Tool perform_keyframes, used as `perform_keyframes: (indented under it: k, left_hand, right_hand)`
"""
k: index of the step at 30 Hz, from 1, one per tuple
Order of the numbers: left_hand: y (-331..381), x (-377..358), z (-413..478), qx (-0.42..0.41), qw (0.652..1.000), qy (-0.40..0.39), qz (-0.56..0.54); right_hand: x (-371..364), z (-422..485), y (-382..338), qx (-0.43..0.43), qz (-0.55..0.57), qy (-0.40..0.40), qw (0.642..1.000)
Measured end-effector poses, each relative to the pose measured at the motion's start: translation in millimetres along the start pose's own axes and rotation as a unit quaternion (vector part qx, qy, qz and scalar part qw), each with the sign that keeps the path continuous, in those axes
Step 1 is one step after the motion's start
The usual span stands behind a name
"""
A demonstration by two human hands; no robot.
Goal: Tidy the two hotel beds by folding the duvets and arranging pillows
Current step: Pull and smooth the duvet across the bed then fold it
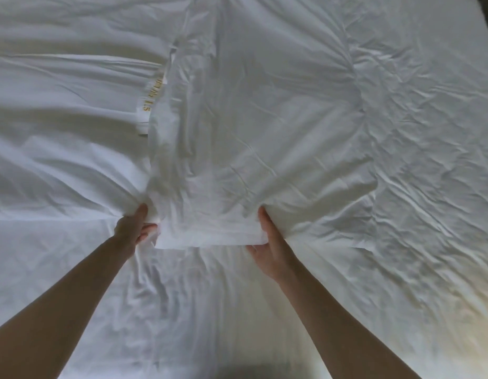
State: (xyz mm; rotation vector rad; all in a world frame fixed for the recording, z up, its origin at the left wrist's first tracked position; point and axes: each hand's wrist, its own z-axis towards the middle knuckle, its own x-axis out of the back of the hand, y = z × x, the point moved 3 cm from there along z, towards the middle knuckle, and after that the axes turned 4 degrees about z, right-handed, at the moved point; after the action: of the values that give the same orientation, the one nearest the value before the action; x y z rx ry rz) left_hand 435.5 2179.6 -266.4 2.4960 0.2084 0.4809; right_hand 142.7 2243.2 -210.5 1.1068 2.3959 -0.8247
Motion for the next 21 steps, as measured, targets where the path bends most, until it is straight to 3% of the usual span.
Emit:
perform_keyframes:
  k: [5,8,13,16,18,21]
  left_hand:
    - [-4.2,5.8,-21.2,-0.110,0.993,0.019,0.045]
    - [7.8,13.5,-45.9,-0.156,0.988,0.013,0.019]
    - [30.9,39.4,-84.1,-0.174,0.981,-0.032,-0.080]
    - [11.4,47.6,-90.6,-0.158,0.984,-0.044,-0.072]
    - [-13.3,45.7,-85.4,-0.126,0.991,-0.035,-0.015]
    - [-28.5,33.8,-78.8,-0.055,0.997,-0.012,0.047]
  right_hand:
    - [-30.7,24.3,-11.1,-0.007,0.048,0.034,0.998]
    - [-44.0,20.6,-24.5,0.024,0.070,0.032,0.997]
    - [-61.1,-14.1,-62.5,0.089,0.055,0.027,0.994]
    - [-50.8,-16.3,-50.7,0.114,0.036,0.096,0.988]
    - [-43.2,-18.6,-28.9,0.079,-0.018,0.145,0.986]
    - [-30.9,-26.4,-7.5,-0.042,-0.064,0.165,0.983]
